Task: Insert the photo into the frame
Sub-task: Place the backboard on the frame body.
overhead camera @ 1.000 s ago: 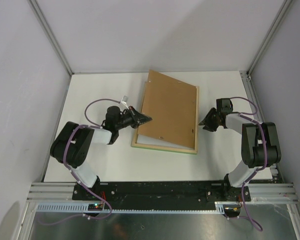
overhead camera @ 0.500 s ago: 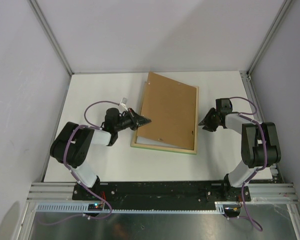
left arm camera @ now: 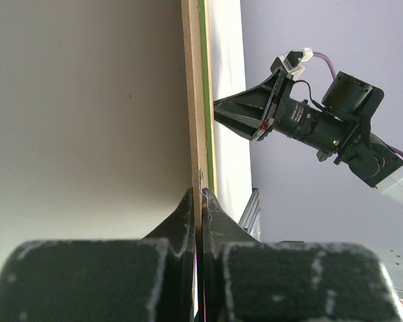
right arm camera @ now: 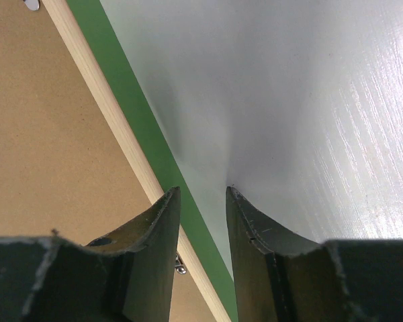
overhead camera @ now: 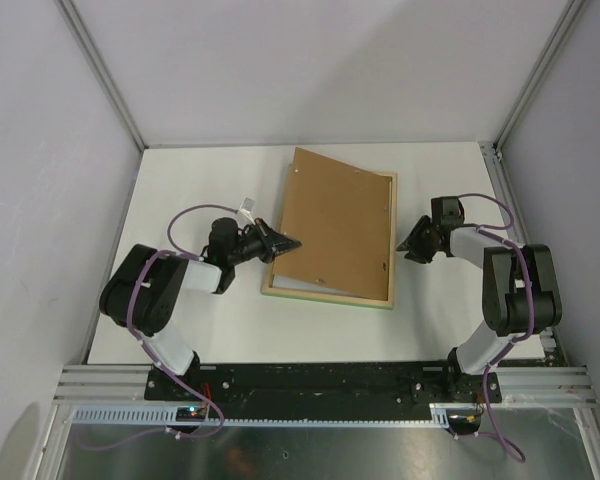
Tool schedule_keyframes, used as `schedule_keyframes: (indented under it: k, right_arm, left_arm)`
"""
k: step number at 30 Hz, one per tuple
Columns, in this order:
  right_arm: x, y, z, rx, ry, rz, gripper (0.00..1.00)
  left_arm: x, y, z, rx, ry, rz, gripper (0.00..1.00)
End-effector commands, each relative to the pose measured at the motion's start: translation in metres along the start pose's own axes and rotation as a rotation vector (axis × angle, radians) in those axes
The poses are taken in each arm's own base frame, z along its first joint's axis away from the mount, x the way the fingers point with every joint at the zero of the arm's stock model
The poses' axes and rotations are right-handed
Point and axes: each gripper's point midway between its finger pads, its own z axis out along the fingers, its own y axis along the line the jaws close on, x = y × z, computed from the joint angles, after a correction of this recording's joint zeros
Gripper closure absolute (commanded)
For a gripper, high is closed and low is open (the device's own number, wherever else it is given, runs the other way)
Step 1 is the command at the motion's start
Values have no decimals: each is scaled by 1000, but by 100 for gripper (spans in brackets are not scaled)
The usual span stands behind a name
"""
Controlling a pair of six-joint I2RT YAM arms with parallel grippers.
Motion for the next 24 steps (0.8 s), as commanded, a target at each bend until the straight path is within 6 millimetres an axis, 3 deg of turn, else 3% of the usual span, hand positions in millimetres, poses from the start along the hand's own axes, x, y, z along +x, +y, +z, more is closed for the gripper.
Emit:
schedule_keyframes:
  k: [1, 17, 19, 24]
  right_arm:
    - [-3, 11, -1, -20, -5, -29, 61]
    - [-3, 15, -2, -33, -7, -32, 61]
    - [-4, 15, -2, -34, -6, -32, 61]
    - [-4, 16, -3, -39, -10, -36, 60]
  left_arm:
    - [7, -16, -4, 65, 46, 72, 100]
    - [11, -1, 10, 16, 130, 29, 100]
    - [11, 0, 10, 2, 134, 39, 92]
    - [7, 5, 7, -67, 129, 64, 50]
